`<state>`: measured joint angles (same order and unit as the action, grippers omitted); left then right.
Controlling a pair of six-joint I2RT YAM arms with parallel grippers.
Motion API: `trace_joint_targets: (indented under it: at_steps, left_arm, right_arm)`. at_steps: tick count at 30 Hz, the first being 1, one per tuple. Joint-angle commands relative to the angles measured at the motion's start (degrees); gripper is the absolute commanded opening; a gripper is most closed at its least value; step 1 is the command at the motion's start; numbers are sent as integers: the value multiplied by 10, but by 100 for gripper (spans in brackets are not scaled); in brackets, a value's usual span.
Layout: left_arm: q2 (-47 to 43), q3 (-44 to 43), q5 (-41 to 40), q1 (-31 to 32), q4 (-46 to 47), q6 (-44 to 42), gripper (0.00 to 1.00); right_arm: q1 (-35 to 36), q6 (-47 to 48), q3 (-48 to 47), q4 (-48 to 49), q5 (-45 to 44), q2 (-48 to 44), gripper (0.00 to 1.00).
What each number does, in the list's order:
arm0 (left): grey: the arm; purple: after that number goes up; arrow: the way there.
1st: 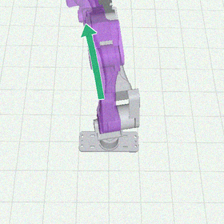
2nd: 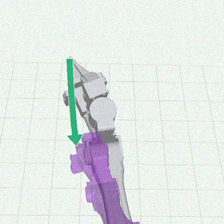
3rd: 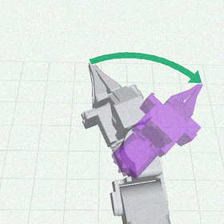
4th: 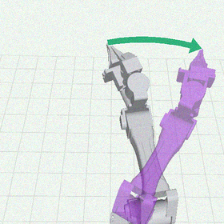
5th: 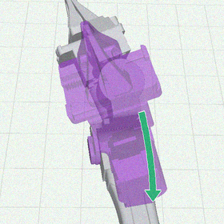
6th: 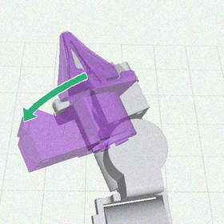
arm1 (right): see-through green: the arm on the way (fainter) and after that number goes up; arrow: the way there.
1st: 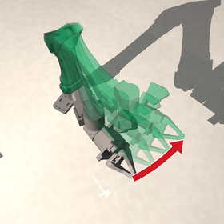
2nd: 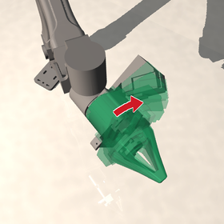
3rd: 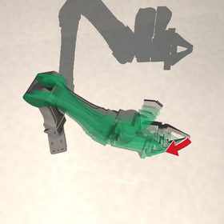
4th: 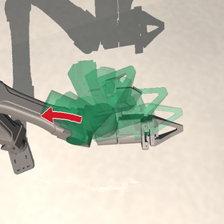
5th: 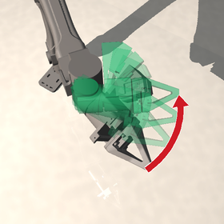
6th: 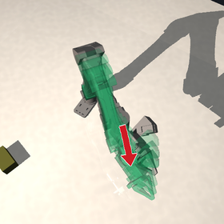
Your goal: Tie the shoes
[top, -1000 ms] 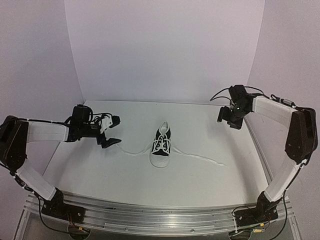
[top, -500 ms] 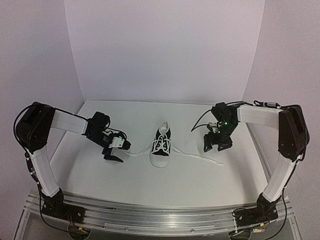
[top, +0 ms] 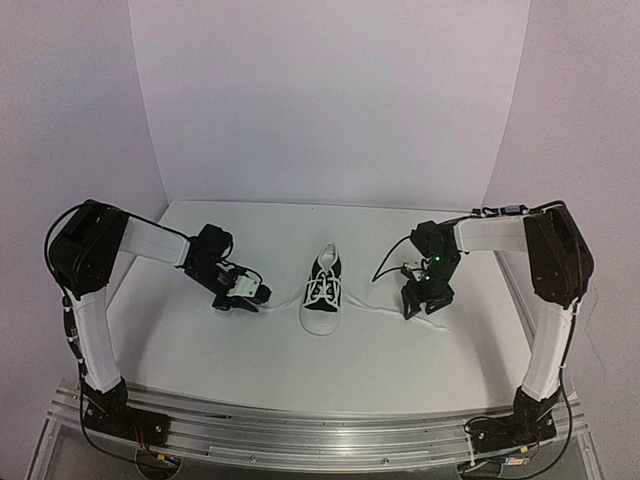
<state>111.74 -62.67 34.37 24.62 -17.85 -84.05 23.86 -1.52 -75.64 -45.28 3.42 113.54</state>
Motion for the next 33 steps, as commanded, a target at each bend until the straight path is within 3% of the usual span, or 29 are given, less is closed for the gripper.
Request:
trace_joint_targets:
  at_steps: [1,5,10,16,21,28,33]
  left_arm:
    - [13,-5,-54,-3,-2,0,1]
    - [9,-32,-71,-3,7,71,0]
    - [-11,-86,-81,-4,-24,151,0]
    - [-68,-133,-52,4,-100,203,0]
    - [-128,-136,-26,41,-138,235,0]
    - [-160,-143,10,71,-135,314,0]
    - [-165,-140,46,74,-135,336,0]
  right_arm:
    - [16,-12,15,-6,-15,-7,54]
    - [32,-39,33,-6,-28,-9,38]
    - [33,-79,33,-10,-38,-4,2]
    - [31,-123,-83,-38,-43,-43,0]
    - [37,-176,-275,-38,31,-33,0]
    - [103,-253,-547,5,101,107,0]
    - [145,-297,-657,61,125,203,0]
